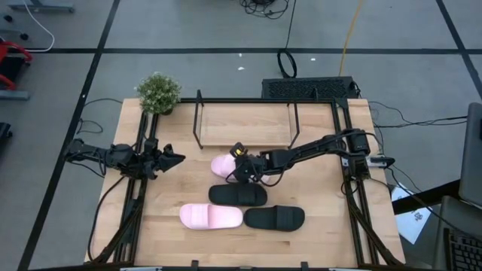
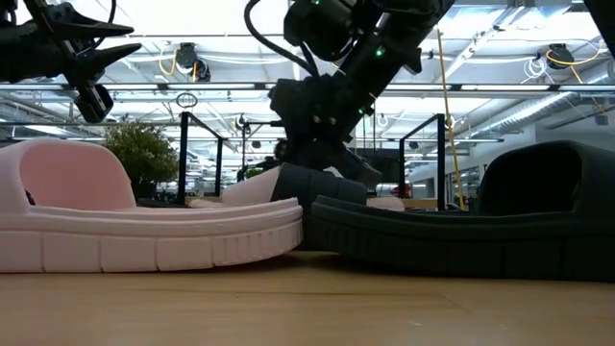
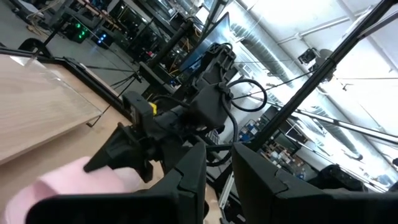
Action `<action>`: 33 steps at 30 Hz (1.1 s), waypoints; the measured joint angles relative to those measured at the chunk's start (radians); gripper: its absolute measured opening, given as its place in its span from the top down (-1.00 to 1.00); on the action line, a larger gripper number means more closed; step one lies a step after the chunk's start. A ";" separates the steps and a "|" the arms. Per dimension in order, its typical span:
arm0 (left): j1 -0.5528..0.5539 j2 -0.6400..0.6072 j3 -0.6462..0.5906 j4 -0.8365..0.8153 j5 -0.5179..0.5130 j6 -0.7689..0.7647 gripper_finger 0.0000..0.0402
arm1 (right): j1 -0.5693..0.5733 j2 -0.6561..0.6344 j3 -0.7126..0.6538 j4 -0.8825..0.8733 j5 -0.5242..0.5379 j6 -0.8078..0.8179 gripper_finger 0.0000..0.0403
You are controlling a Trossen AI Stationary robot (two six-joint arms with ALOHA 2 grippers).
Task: Pick and place slides into the shelf
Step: Put the top pink slide on the shelf
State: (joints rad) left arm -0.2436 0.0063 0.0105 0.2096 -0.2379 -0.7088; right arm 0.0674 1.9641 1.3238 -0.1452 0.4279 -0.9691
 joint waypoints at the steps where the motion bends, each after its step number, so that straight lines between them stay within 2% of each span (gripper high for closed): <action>1: 0.000 0.000 0.000 0.000 0.000 0.000 0.63 | 0.003 -0.008 0.000 0.000 0.013 -0.017 0.94; 5: 0.000 0.000 0.000 0.000 0.000 0.004 0.63 | 0.021 -0.058 -0.001 0.002 0.017 -0.044 0.97; 13: 0.000 0.000 0.000 -0.006 0.000 0.007 0.63 | 0.074 -0.191 -0.001 0.006 0.020 0.037 0.99; 15: 0.000 0.000 0.000 -0.006 -0.001 0.006 0.63 | 0.083 -0.225 -0.001 0.007 0.079 0.058 0.99; 20: 0.000 0.000 0.000 -0.005 -0.010 0.005 0.63 | 0.061 -0.276 0.000 0.002 0.393 0.129 0.99; 24: 0.000 0.000 0.000 -0.005 -0.048 -0.002 0.63 | 0.012 -0.285 0.001 -0.005 0.558 0.152 0.99; 27: 0.000 0.000 0.000 -0.004 -0.053 -0.005 0.63 | -0.025 -0.282 0.001 -0.034 0.616 0.183 1.00; 33: 0.000 0.000 0.000 -0.003 -0.052 -0.038 0.63 | -0.079 -0.282 0.016 -0.180 0.622 0.367 1.00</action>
State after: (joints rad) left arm -0.2436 0.0063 0.0105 0.2062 -0.2901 -0.7463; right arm -0.0119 1.6820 1.3397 -0.3253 1.0495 -0.6019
